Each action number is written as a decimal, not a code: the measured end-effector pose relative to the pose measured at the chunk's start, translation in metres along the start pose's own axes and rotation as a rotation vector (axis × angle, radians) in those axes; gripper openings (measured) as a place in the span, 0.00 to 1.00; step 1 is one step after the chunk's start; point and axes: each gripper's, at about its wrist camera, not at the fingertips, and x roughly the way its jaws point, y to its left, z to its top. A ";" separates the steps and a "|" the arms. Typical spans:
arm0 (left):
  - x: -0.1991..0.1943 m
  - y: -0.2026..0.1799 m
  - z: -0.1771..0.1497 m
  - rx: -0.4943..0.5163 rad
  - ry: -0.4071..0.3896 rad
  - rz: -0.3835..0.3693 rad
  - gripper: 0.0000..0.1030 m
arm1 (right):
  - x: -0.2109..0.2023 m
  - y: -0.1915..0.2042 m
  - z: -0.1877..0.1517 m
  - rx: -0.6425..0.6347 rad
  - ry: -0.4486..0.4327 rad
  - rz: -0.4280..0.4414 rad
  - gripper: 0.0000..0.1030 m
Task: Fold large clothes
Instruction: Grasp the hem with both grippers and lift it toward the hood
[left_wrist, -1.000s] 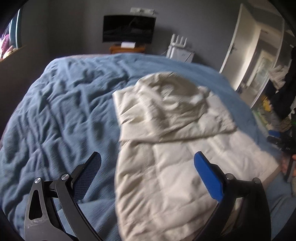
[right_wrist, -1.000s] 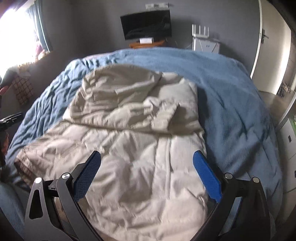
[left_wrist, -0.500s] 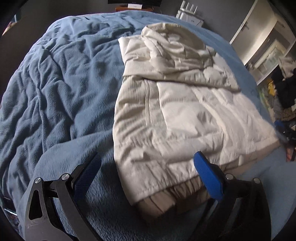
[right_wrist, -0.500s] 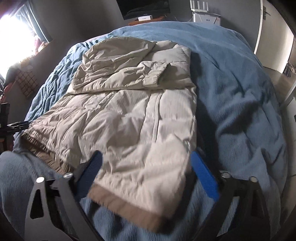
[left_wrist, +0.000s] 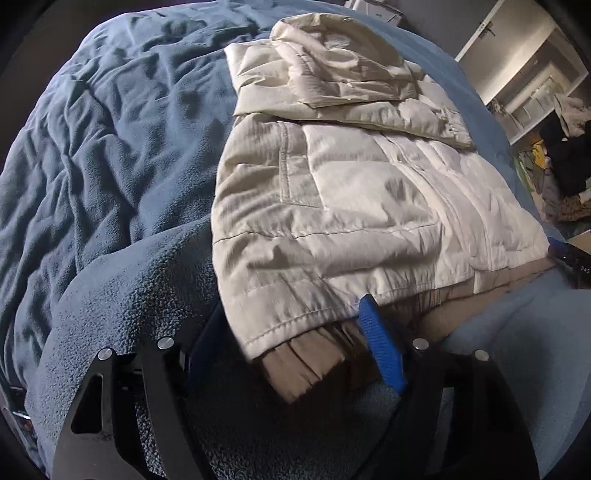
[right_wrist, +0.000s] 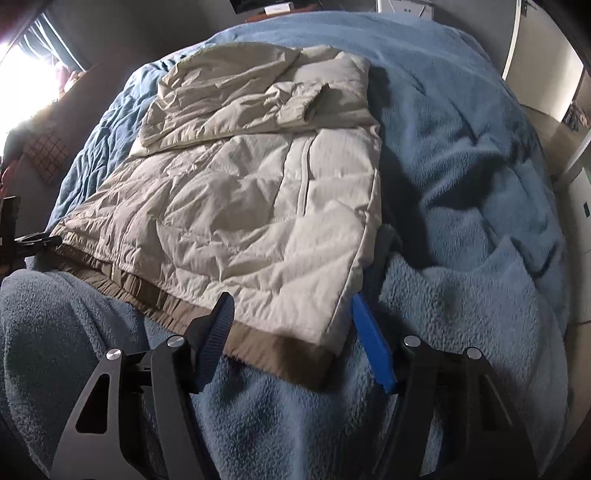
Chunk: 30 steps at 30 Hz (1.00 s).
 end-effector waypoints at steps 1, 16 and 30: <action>0.001 0.000 0.001 0.003 0.001 -0.005 0.68 | 0.002 -0.002 0.000 0.005 0.019 -0.007 0.60; 0.004 0.009 0.016 0.031 -0.064 -0.058 0.22 | 0.013 0.010 0.026 -0.111 -0.056 -0.018 0.12; -0.052 0.019 0.113 0.038 -0.323 -0.132 0.18 | -0.046 0.009 0.127 -0.114 -0.350 0.007 0.11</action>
